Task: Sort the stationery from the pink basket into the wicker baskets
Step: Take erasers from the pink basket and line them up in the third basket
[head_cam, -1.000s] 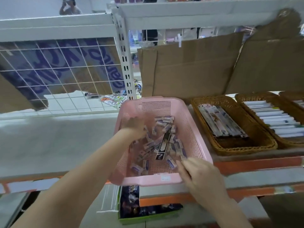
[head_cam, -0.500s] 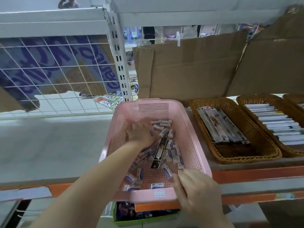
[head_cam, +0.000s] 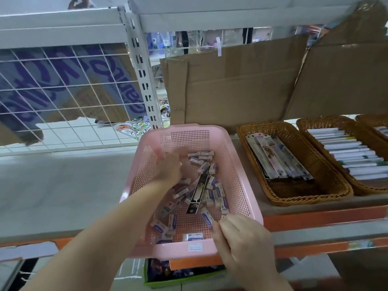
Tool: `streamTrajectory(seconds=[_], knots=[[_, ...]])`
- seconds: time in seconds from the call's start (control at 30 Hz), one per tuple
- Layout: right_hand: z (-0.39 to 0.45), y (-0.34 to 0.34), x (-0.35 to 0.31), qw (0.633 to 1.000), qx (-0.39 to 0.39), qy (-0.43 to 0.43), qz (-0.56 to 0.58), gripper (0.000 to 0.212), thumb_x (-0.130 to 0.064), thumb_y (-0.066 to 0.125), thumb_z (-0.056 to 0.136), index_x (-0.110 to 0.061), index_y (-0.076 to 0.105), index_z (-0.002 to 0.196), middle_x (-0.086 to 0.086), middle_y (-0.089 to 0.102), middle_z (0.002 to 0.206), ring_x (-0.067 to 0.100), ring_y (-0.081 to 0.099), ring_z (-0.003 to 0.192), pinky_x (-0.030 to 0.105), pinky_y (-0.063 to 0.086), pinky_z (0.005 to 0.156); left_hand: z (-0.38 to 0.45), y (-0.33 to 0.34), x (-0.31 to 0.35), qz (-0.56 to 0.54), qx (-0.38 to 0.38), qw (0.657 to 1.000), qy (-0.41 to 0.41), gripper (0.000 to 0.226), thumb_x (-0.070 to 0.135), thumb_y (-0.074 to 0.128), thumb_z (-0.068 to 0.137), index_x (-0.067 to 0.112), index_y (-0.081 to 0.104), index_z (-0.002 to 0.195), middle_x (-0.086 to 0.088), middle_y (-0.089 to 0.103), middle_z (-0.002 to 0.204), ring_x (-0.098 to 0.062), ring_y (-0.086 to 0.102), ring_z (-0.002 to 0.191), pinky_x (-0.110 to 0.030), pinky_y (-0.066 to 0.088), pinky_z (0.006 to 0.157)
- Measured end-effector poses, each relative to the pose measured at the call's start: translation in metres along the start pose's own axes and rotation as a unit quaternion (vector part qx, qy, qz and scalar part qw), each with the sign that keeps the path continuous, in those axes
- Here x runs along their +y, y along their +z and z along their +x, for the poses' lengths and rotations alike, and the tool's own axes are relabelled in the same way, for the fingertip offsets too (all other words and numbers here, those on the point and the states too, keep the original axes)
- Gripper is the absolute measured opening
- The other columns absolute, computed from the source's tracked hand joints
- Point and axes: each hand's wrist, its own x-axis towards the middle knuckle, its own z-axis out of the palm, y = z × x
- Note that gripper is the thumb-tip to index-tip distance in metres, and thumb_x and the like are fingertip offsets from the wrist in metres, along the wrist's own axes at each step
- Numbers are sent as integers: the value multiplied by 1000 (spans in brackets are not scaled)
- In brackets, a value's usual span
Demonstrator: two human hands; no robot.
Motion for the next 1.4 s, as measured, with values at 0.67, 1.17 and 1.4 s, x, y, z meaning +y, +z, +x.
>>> streamTrajectory(seconds=[0.67, 1.17, 1.4], knots=[[4, -3, -6, 1000, -12, 9, 21, 59, -33, 26, 101, -18, 57, 54, -9, 49, 52, 4, 42, 48, 12, 27, 50, -15, -19, -15, 103, -170, 970, 138, 54, 61, 37, 92, 12, 52, 108, -13, 48, 126, -19, 52, 94, -27, 44, 78], [1, -2, -2, 999, -42, 7, 31, 48, -30, 38, 95, -17, 63, 57, -6, 58, 55, 8, 54, 49, 19, 46, 43, -26, -4, -2, 204, -150, 960, 119, 61, 44, 55, 90, 7, 37, 135, -16, 43, 133, -34, 45, 118, -44, 31, 107], [4, -4, -4, 999, -31, 6, 40, 61, -34, 24, 101, -18, 60, 55, -8, 55, 53, 6, 49, 47, 15, 39, 43, -31, 8, -3, 179, -68, 977, 97, 44, 26, 55, 92, 8, 41, 130, -12, 50, 126, -27, 52, 111, -40, 29, 108]])
